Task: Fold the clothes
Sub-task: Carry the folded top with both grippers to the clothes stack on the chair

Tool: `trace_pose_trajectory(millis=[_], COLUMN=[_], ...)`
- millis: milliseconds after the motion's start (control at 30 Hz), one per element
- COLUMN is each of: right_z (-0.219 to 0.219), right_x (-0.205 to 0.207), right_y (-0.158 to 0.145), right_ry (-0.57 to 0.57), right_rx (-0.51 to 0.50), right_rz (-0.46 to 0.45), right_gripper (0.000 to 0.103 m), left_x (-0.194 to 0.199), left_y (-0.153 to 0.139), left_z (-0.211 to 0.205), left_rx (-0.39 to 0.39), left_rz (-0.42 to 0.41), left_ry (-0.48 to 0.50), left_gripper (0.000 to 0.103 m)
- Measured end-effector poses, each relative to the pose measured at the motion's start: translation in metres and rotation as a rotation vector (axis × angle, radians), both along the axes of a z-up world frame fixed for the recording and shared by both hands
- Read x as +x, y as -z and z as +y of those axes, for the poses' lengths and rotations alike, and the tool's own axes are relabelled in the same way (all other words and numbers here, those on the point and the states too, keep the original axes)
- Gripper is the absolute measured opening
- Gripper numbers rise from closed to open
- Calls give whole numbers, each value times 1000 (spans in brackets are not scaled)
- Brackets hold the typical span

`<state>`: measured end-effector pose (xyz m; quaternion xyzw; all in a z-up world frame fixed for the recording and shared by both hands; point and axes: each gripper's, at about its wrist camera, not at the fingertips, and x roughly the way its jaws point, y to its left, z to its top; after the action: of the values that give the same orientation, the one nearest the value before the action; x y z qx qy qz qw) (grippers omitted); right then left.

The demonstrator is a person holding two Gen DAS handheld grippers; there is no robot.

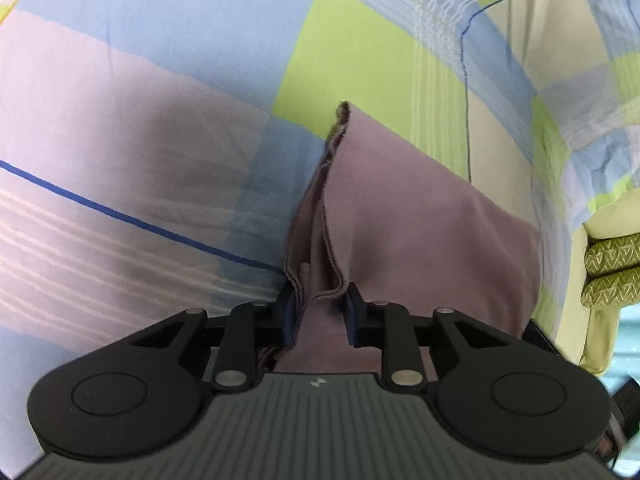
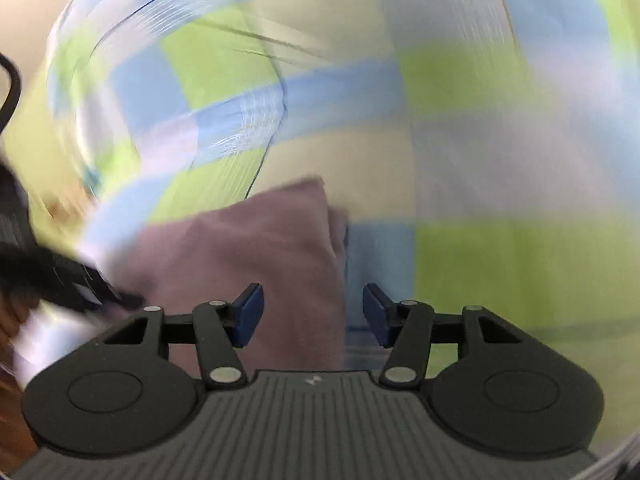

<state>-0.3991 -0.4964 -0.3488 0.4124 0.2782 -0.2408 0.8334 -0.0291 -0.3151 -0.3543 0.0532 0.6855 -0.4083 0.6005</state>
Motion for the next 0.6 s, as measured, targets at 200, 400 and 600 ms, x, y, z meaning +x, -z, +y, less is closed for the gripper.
trace_pose_trajectory(millis=[200, 400, 600], right_z=[-14, 8, 34], right_x=[-10, -15, -37], right_y=[35, 34, -3], right_ry=[69, 135, 272], right_rx=[214, 216, 150], right_rz=[-144, -152, -145], right_gripper=[27, 10, 9], left_x=[10, 2, -30], left_y=[2, -9, -56], left_z=[-6, -31, -67], left_rx=[-11, -30, -106], left_rz=[23, -29, -109], left_ry=[92, 250, 471], left_gripper=[28, 13, 12])
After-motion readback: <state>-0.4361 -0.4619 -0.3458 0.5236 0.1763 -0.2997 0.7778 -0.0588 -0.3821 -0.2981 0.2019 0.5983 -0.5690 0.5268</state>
